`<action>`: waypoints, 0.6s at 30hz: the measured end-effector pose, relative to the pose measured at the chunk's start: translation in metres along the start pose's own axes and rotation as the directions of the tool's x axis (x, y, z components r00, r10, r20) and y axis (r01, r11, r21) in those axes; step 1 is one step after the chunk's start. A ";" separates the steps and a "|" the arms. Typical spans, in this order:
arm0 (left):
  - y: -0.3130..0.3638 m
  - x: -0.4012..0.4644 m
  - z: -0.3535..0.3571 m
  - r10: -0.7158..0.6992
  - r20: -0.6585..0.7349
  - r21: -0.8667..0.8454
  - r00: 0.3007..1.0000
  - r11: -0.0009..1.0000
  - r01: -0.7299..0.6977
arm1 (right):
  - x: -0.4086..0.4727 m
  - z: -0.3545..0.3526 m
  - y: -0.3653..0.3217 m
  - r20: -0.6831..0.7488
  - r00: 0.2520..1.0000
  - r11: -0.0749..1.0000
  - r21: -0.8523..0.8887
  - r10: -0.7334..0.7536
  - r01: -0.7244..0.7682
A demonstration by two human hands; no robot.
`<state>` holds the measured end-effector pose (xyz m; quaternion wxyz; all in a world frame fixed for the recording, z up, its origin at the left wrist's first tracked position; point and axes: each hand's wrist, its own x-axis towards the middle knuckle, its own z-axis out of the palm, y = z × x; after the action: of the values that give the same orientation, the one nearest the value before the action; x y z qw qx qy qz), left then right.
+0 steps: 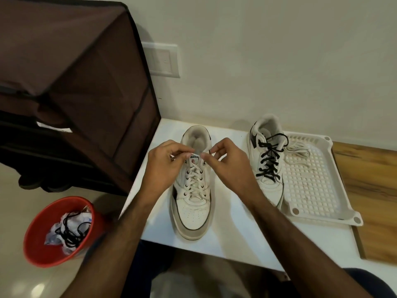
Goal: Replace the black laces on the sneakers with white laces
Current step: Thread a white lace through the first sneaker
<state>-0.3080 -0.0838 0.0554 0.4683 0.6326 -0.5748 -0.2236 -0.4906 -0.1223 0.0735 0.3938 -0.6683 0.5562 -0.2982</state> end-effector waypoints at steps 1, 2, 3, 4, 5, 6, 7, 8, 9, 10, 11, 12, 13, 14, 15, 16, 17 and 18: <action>-0.001 0.000 0.001 -0.008 -0.014 0.019 1.000 1.000 0.009 | 0.000 0.004 0.000 -0.002 1.000 0.999 -0.048 0.019 -0.019; -0.002 0.000 0.003 -0.014 -0.031 0.036 0.999 0.999 0.015 | 0.000 0.008 -0.001 -0.003 0.999 0.995 -0.094 0.032 -0.032; -0.003 0.000 0.003 -0.012 -0.045 0.049 0.999 0.999 0.015 | -0.001 0.011 -0.002 0.002 0.999 0.991 -0.129 0.039 -0.038; -0.003 0.000 0.004 -0.007 -0.054 0.058 0.998 0.998 0.011 | -0.001 0.015 0.000 0.006 0.999 0.988 -0.147 0.048 -0.047; -0.003 0.001 0.005 0.001 -0.061 0.066 0.998 0.998 0.003 | -0.001 0.018 0.000 0.004 0.998 0.987 -0.151 0.060 -0.058; -0.003 0.001 0.006 0.007 -0.064 0.074 0.998 0.997 -0.002 | -0.001 0.021 0.001 -0.007 0.997 0.987 -0.147 0.072 -0.072; -0.002 0.001 0.008 0.011 -0.064 0.080 0.998 0.997 -0.006 | -0.001 0.023 0.002 -0.023 0.996 0.988 -0.129 0.085 -0.087; -0.002 0.000 0.011 0.011 -0.058 0.082 0.998 0.997 -0.006 | -0.002 0.024 0.002 -0.039 0.994 0.991 -0.091 0.098 -0.101; -0.001 -0.001 0.013 0.004 -0.049 0.079 0.999 0.997 0.000 | -0.003 0.025 0.003 -0.050 0.992 0.992 -0.042 0.119 -0.121; 0.000 -0.002 0.016 -0.006 -0.039 0.072 0.999 0.997 0.009 | -0.004 0.026 0.003 -0.060 0.988 0.989 0.015 0.145 -0.145; 0.001 -0.002 0.018 -0.019 -0.029 0.062 0.999 0.998 0.020 | -0.006 0.025 0.003 -0.065 0.983 0.983 0.064 0.173 -0.169; 0.001 -0.002 0.020 -0.033 -0.021 0.048 0.999 0.998 0.034 | -0.007 0.024 0.003 -0.066 0.978 0.976 0.103 0.199 -0.191; 0.002 -0.002 0.021 -0.047 -0.015 0.032 0.999 0.998 0.048 | -0.007 0.023 0.005 -0.066 0.973 0.968 0.139 0.220 -0.209; 0.002 -0.002 0.021 -0.061 -0.012 0.014 0.998 0.998 0.061 | -0.007 0.023 0.006 -0.059 0.969 0.957 0.180 0.241 -0.227; 0.002 -0.002 0.022 -0.072 -0.008 -0.001 0.997 0.997 0.072 | -0.007 0.022 0.009 -0.045 0.963 0.941 0.230 0.265 -0.249; 0.003 -0.002 0.022 -0.080 -0.003 -0.007 0.997 0.997 0.080 | -0.007 0.022 0.011 -0.023 0.957 0.920 0.280 0.290 -0.272; 0.004 -0.002 0.022 -0.081 0.003 -0.006 0.997 0.997 0.081 | -0.007 0.022 0.014 0.001 0.949 0.897 0.327 0.314 -0.297; 0.004 -0.002 0.022 -0.075 0.010 0.000 0.997 0.997 0.075 | -0.007 0.022 0.016 0.022 0.942 0.875 0.365 0.334 -0.319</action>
<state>-0.3287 -0.0887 0.0479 0.4567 0.6526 -0.5529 -0.2445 -0.4819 -0.1122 0.0487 0.5435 -0.4740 0.6042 -0.3389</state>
